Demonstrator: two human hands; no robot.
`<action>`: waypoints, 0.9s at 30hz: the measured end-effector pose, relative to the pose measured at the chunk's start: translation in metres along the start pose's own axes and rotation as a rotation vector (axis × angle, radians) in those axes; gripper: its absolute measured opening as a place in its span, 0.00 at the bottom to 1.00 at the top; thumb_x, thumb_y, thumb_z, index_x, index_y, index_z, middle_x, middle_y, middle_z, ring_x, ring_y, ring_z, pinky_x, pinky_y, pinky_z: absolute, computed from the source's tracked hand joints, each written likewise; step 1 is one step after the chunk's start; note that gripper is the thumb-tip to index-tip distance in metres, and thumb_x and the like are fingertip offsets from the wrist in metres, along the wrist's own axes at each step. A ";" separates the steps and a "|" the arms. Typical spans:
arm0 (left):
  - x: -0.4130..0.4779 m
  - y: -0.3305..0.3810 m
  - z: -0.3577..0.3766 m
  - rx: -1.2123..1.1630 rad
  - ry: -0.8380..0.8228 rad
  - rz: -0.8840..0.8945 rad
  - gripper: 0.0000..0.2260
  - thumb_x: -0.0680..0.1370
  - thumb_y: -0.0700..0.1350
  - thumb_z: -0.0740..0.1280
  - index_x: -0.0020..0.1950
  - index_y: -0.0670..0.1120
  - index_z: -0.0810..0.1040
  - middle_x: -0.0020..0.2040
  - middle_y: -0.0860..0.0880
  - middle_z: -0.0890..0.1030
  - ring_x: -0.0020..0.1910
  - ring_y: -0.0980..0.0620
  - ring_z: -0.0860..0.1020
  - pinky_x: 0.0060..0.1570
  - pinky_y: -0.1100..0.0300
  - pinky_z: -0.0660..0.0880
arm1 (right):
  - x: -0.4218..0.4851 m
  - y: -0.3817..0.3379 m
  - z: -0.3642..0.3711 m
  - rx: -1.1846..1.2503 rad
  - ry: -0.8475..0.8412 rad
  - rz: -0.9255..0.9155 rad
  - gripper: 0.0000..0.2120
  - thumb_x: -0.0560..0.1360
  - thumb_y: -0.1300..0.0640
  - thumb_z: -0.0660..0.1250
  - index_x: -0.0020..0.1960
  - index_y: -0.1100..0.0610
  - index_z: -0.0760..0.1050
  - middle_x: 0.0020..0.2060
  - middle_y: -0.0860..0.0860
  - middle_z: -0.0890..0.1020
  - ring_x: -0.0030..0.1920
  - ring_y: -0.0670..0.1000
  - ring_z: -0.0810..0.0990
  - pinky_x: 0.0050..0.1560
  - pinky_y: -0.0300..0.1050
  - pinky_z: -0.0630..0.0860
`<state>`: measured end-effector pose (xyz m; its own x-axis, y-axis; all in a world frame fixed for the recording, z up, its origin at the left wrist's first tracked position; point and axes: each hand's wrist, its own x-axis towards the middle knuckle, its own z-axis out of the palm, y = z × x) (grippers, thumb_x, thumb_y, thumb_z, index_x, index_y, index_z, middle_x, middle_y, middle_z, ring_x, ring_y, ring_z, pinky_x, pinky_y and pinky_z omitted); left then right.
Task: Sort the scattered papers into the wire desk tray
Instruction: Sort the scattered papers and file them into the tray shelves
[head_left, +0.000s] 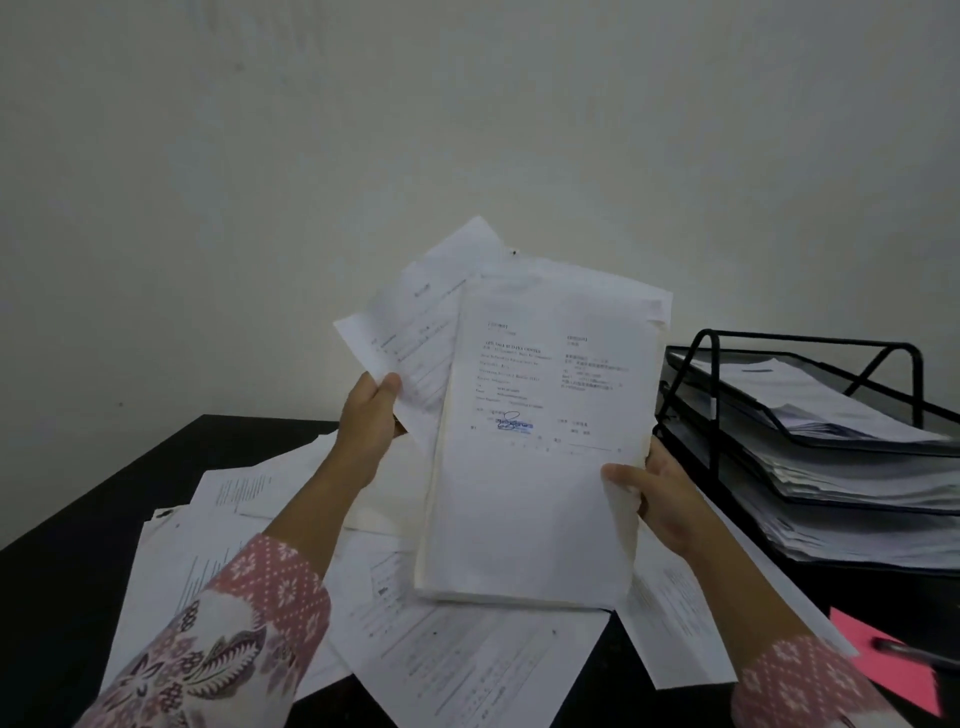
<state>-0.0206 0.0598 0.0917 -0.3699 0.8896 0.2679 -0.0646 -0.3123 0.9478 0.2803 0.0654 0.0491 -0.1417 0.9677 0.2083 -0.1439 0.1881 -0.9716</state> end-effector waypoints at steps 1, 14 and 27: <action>0.001 0.006 0.001 -0.018 0.008 0.028 0.08 0.82 0.46 0.57 0.44 0.51 0.72 0.48 0.47 0.77 0.47 0.49 0.76 0.48 0.54 0.75 | 0.000 -0.004 0.002 0.018 0.002 -0.016 0.22 0.72 0.67 0.68 0.61 0.50 0.72 0.55 0.51 0.81 0.51 0.52 0.82 0.45 0.46 0.81; -0.017 0.036 0.021 0.021 0.088 0.096 0.06 0.82 0.46 0.56 0.54 0.47 0.71 0.61 0.44 0.76 0.56 0.46 0.75 0.61 0.48 0.73 | -0.010 -0.022 0.008 -0.025 0.091 -0.163 0.32 0.67 0.65 0.74 0.67 0.55 0.67 0.55 0.52 0.80 0.54 0.53 0.81 0.49 0.48 0.80; -0.030 0.007 0.032 -0.116 -0.363 -0.418 0.39 0.64 0.53 0.77 0.70 0.44 0.65 0.59 0.44 0.79 0.54 0.45 0.80 0.54 0.46 0.77 | -0.018 -0.023 0.008 0.111 0.036 -0.141 0.43 0.43 0.47 0.84 0.57 0.50 0.76 0.51 0.53 0.84 0.50 0.54 0.83 0.48 0.52 0.81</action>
<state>0.0199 0.0421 0.0960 0.0501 0.9966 -0.0647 -0.2464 0.0751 0.9662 0.2786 0.0424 0.0686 -0.0778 0.9387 0.3358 -0.2676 0.3048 -0.9141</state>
